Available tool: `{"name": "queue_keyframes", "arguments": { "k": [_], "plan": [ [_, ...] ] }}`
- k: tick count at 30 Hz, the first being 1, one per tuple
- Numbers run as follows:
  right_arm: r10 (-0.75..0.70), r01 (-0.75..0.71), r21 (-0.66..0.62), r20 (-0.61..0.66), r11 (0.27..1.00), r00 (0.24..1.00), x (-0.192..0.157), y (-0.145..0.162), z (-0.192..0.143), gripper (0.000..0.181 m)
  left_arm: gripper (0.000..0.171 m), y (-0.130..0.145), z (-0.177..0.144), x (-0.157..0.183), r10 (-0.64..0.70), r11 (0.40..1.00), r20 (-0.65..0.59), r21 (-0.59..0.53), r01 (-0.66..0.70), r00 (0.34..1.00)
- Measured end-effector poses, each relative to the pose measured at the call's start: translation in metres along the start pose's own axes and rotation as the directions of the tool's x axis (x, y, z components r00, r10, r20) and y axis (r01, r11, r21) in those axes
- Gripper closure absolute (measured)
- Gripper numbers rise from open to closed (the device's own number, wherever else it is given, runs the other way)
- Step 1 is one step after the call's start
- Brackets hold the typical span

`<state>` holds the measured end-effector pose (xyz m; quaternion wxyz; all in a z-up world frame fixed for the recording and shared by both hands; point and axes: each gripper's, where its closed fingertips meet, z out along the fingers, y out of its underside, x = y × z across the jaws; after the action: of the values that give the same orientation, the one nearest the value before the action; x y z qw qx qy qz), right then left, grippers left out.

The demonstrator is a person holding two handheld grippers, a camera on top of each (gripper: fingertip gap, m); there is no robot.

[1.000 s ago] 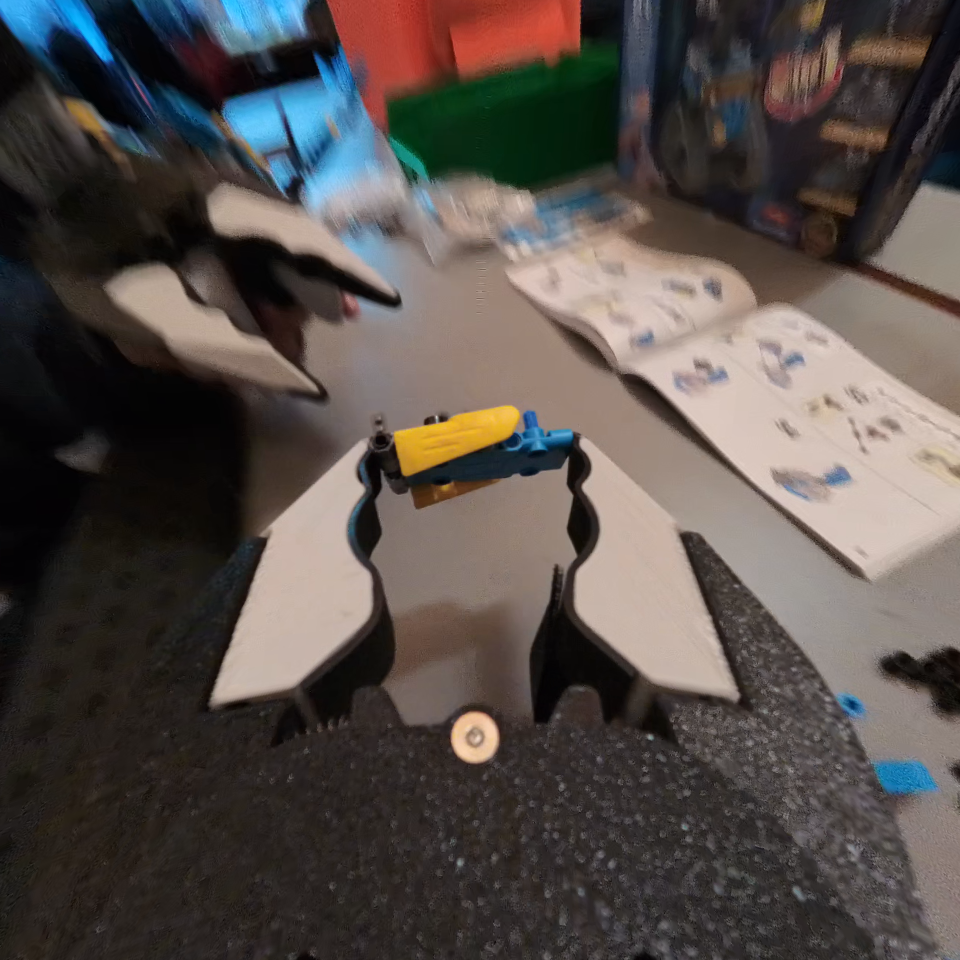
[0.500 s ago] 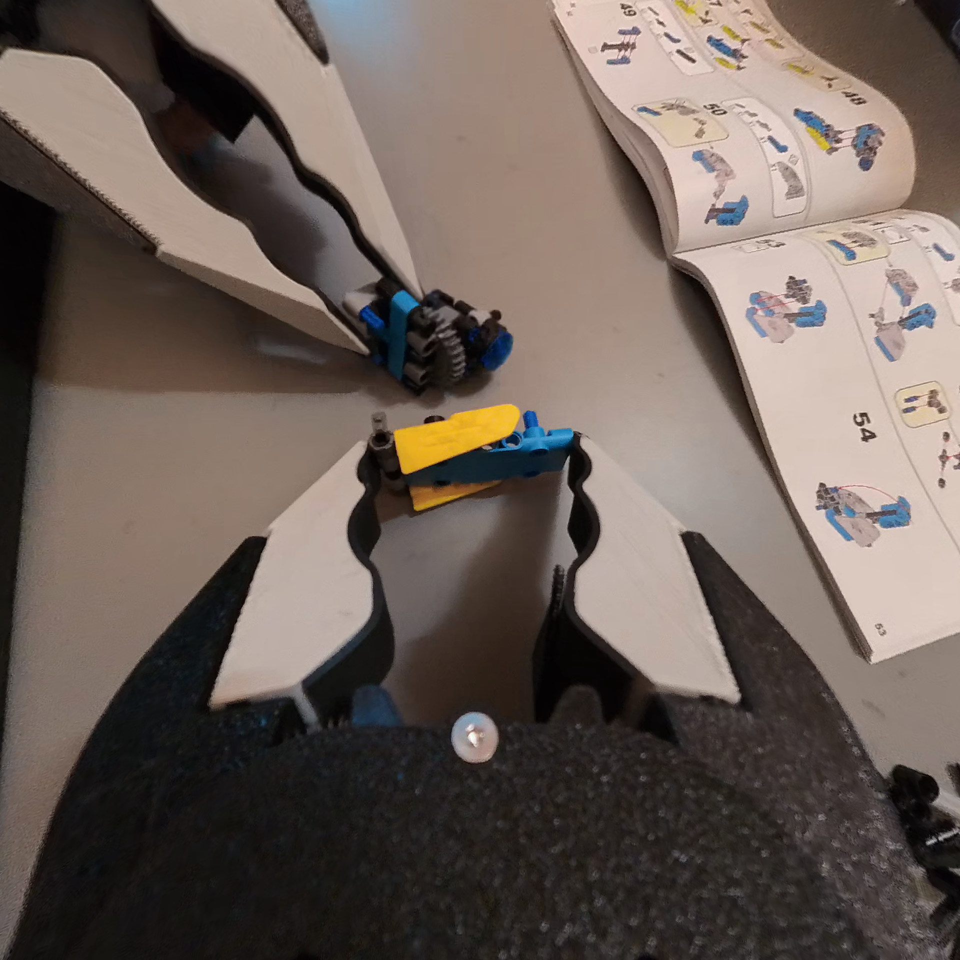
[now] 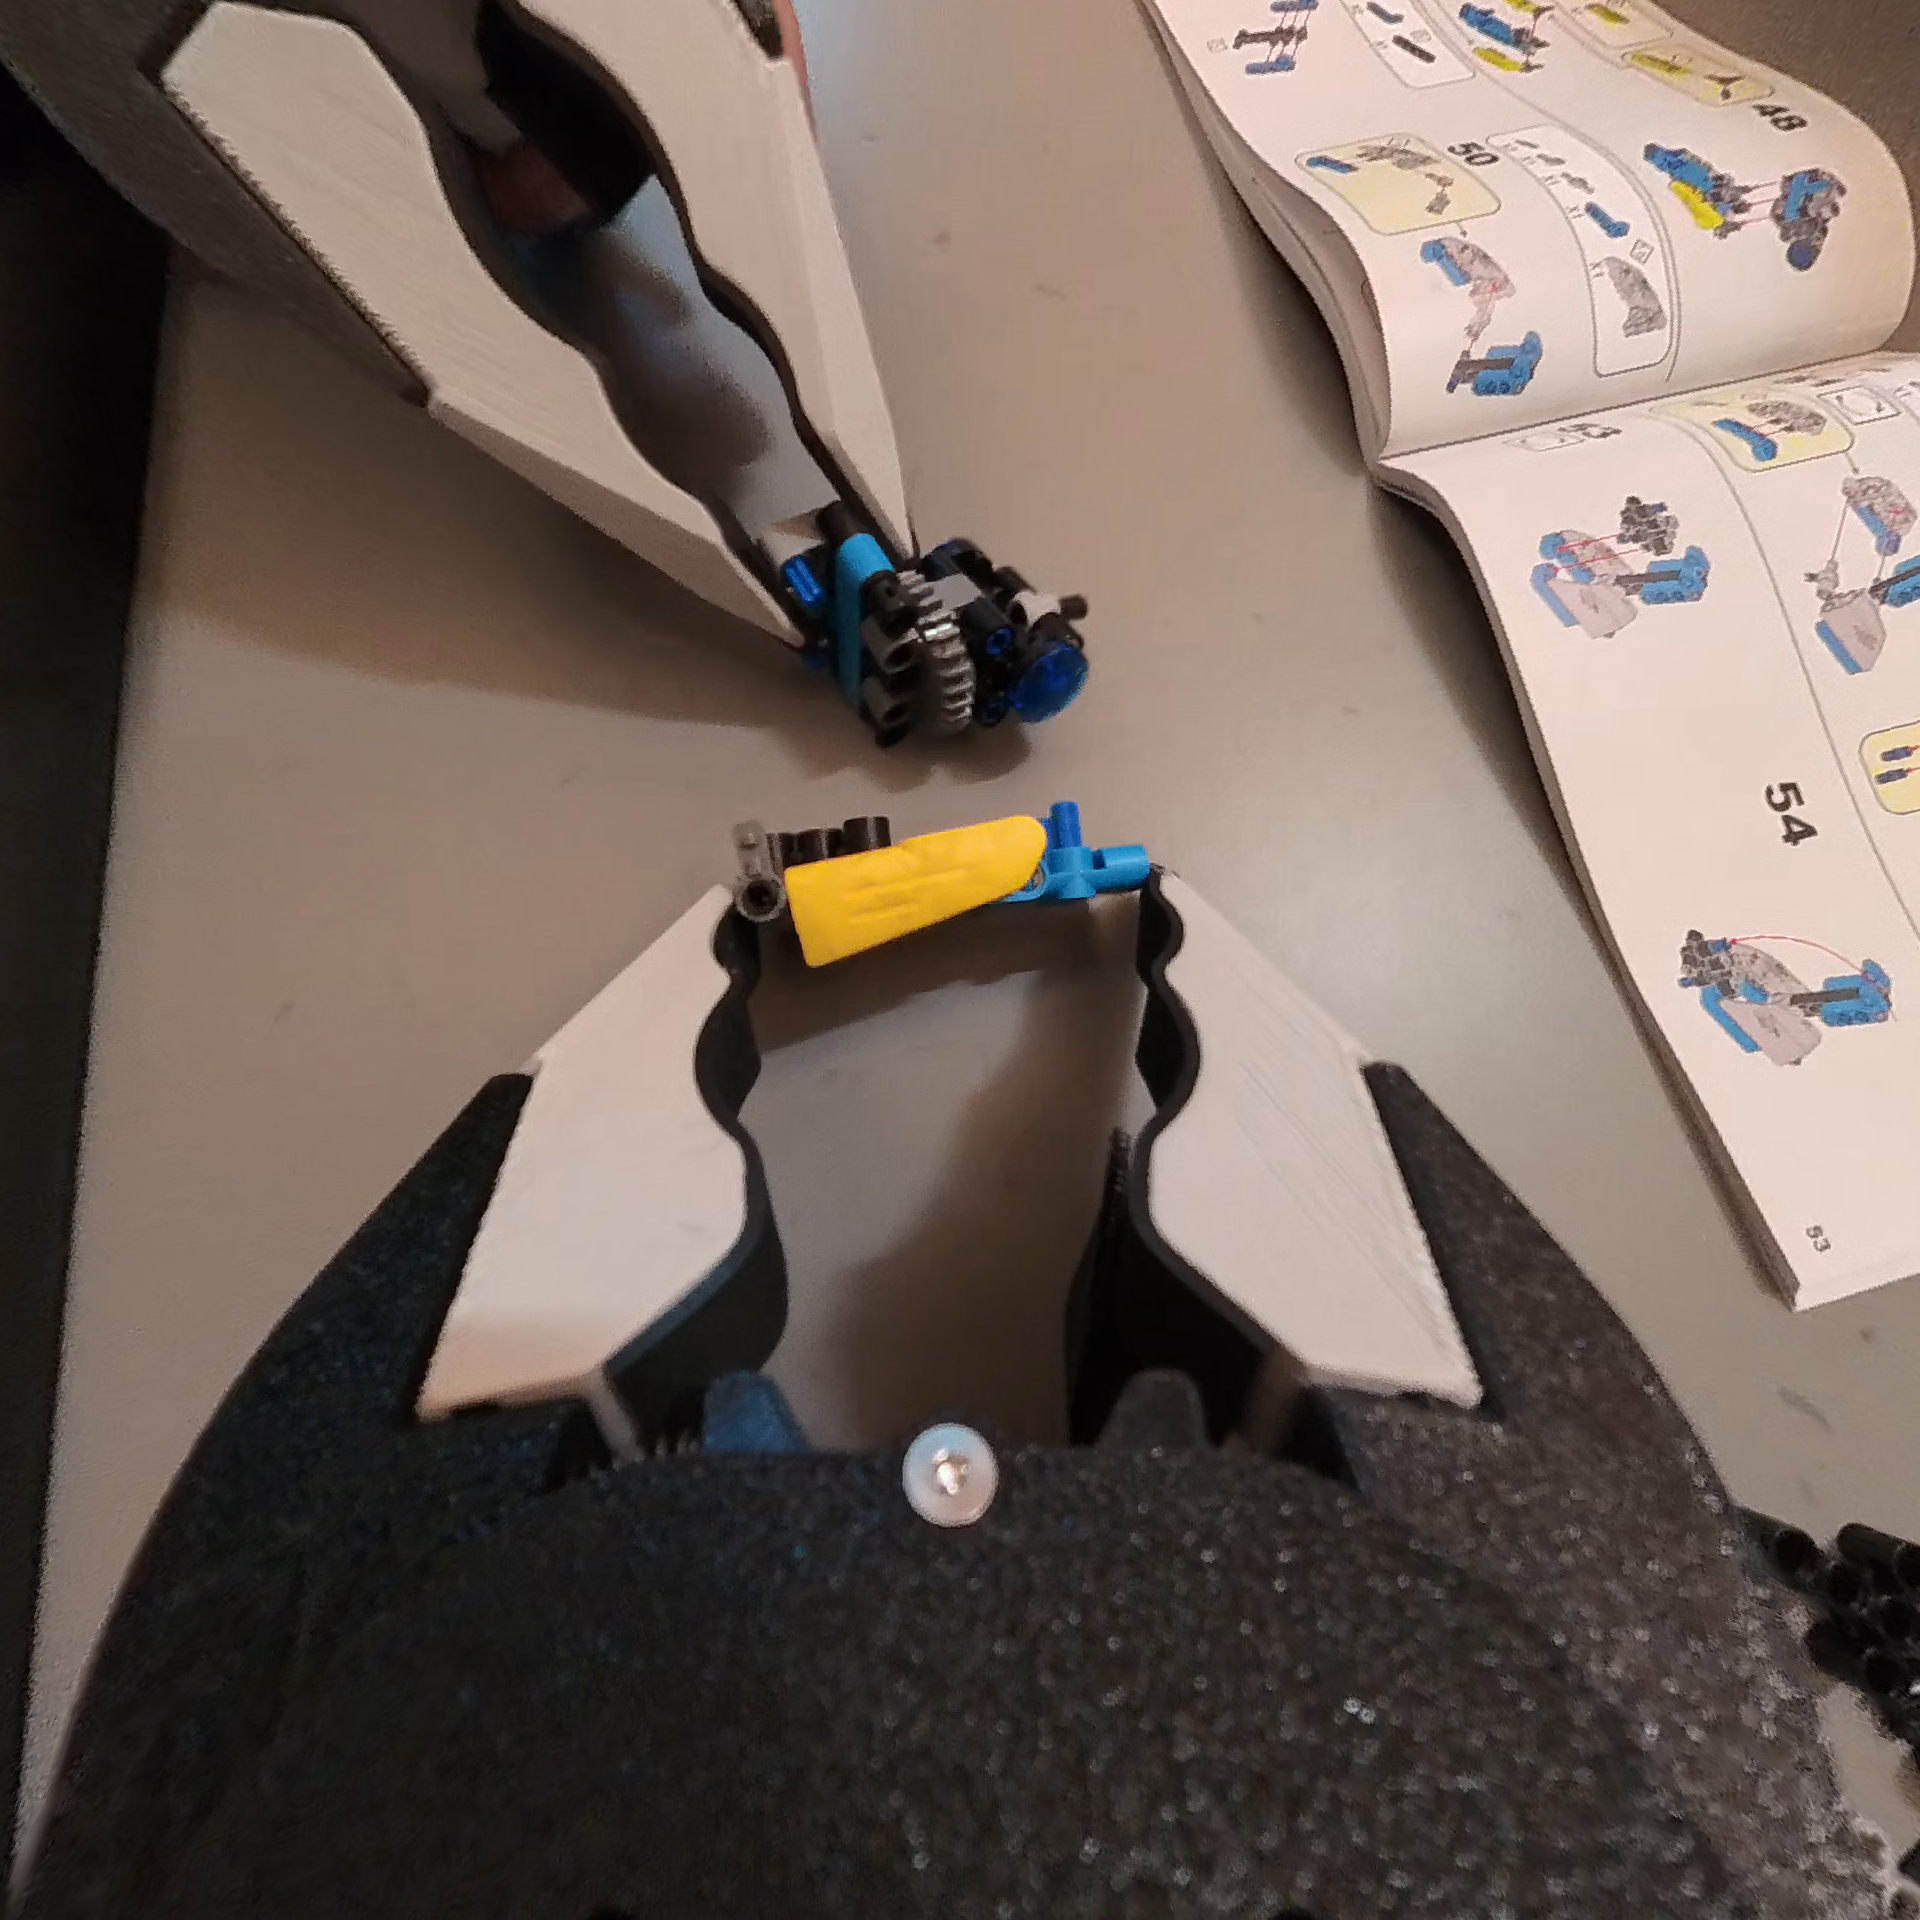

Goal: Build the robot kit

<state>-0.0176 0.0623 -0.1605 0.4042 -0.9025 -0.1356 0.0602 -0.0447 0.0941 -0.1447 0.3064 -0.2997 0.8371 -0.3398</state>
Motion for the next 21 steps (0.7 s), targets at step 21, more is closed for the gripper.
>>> {"name": "queue_keyframes", "arguments": {
  "k": [21],
  "plan": [
    [-0.606, 0.821, -0.138, -0.744, 0.554, 0.284, -0.04, -0.1, -0.063, 0.109, 0.105, -0.082, -0.046, 0.038, -0.361, 0.821, -0.469, 0.251, 0.514, 0.806]
  ]
}}
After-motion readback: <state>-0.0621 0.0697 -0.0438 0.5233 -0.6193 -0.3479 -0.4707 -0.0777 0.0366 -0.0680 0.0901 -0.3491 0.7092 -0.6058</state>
